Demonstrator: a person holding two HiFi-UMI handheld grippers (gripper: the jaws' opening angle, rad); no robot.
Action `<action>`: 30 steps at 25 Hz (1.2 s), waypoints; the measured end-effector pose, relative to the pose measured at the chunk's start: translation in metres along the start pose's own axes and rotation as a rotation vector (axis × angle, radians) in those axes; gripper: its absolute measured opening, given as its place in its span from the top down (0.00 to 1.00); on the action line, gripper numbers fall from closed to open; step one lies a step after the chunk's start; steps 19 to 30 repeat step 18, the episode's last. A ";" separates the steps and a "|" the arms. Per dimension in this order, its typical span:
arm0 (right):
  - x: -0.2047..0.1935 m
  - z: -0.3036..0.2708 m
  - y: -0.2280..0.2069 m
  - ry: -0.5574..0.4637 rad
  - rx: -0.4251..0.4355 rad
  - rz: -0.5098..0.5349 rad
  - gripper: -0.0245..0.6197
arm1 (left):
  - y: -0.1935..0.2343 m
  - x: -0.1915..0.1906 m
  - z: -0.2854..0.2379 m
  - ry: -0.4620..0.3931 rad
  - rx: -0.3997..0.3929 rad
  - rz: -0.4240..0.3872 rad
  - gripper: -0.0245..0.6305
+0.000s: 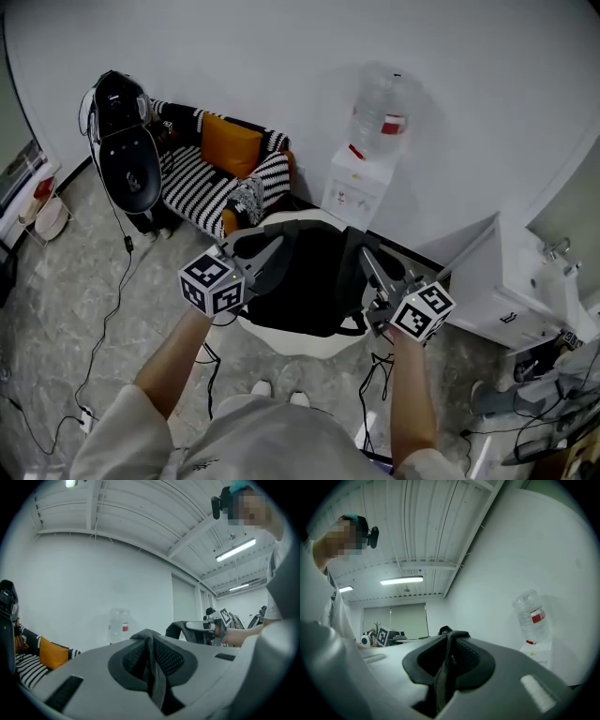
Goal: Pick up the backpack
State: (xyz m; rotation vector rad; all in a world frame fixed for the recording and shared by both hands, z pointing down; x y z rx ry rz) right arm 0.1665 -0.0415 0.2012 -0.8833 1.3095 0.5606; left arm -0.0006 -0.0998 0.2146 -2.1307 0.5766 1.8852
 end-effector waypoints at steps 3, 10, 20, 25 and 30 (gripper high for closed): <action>-0.004 0.001 -0.002 0.006 -0.011 0.004 0.90 | 0.000 -0.004 -0.003 0.000 -0.007 0.011 0.92; -0.008 0.000 -0.004 0.008 -0.023 0.001 0.90 | 0.005 -0.009 -0.007 0.003 -0.017 0.026 0.92; -0.014 -0.005 -0.004 0.024 -0.023 0.010 0.90 | 0.010 -0.016 -0.005 0.000 -0.025 0.032 0.92; -0.014 -0.005 -0.004 0.024 -0.023 0.010 0.90 | 0.010 -0.016 -0.005 0.000 -0.025 0.032 0.92; -0.014 -0.005 -0.004 0.024 -0.023 0.010 0.90 | 0.010 -0.016 -0.005 0.000 -0.025 0.032 0.92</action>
Point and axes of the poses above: the fingertips, and each gripper's own axes: z backward along the fingers, y to its left, x out of its top, the point moved 1 cm from there along z, backward along the fingers, and after that the axes turned 7 degrees about y, right-handed, at the moved point
